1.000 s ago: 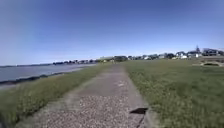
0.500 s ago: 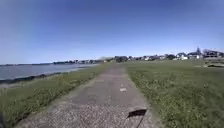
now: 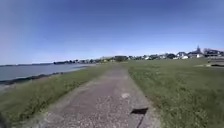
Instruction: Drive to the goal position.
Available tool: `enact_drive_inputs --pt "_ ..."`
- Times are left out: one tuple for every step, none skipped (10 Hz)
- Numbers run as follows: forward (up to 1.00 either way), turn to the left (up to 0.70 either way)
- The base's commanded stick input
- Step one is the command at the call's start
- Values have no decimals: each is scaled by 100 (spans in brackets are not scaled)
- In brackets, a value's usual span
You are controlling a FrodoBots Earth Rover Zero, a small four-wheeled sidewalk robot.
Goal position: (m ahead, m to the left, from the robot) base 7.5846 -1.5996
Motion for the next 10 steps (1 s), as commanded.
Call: enact_drive_inputs --pt "70 0" --pt "70 0" --pt "70 0" --pt "70 0" --pt "70 0" --pt "70 0" --pt "70 0" --pt "70 -6" --pt "70 -31" --pt "70 -15"
